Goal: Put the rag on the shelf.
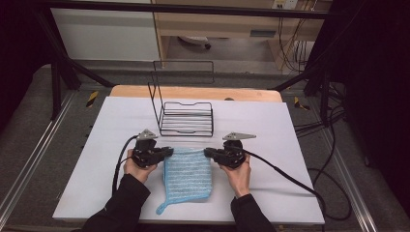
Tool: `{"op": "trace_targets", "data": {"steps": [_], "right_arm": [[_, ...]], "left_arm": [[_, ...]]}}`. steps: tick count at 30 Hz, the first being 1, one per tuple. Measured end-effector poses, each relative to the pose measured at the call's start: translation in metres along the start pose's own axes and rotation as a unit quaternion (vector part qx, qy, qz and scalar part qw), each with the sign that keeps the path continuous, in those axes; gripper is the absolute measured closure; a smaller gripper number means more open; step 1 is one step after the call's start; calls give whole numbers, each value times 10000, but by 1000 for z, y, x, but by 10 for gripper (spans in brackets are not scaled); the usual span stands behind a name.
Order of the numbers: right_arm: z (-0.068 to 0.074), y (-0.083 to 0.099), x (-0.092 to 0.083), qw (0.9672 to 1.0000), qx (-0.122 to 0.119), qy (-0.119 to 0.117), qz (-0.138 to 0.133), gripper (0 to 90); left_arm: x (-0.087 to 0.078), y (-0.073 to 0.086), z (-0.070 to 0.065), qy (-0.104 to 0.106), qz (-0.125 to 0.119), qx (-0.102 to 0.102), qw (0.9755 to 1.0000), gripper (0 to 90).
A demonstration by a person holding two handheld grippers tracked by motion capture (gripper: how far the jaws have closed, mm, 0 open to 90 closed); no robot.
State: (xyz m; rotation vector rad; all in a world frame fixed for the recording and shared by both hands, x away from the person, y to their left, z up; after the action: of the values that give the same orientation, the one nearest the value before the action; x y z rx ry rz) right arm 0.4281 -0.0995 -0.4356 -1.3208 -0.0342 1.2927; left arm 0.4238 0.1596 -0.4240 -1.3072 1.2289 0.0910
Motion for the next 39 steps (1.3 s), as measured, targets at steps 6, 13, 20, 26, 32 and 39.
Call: {"op": "trace_targets", "data": {"steps": [6,13,20,26,32,39], "right_arm": [[9,-4,-11,9996,-141,56,-243,829],[20,-9,-23,9986,-293,56,-442,831],[31,-18,-37,9966,-502,148,-633,833],[38,-25,-47,9947,-609,165,-808,833],[46,-35,-58,9920,-759,240,-976,834],[55,-45,-67,9894,-897,301,-1106,835]], "left_arm": [[-13,-3,-7,-81,-212,113,9997,821],[-27,-7,-14,-182,-443,242,9986,821],[-46,-14,-22,-149,-755,277,9966,821],[-59,-19,-28,-162,-1016,311,9942,821],[-68,-22,-32,-182,-1240,321,9916,821],[-79,-26,-35,-223,-1472,356,9882,821]]}}
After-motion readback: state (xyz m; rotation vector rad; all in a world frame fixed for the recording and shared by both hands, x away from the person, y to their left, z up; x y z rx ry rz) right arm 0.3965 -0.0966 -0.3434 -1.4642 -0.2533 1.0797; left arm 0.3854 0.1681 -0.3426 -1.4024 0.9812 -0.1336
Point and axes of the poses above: each handheld gripper's, and its own axes: x roughly forward along the jaws, y roughly out of its underside, z roughly to its left, the point moved 3 cm from there along x, roughly forward along the jaws, and after that the axes turned 9 degrees about z, right-handed, at the moved point
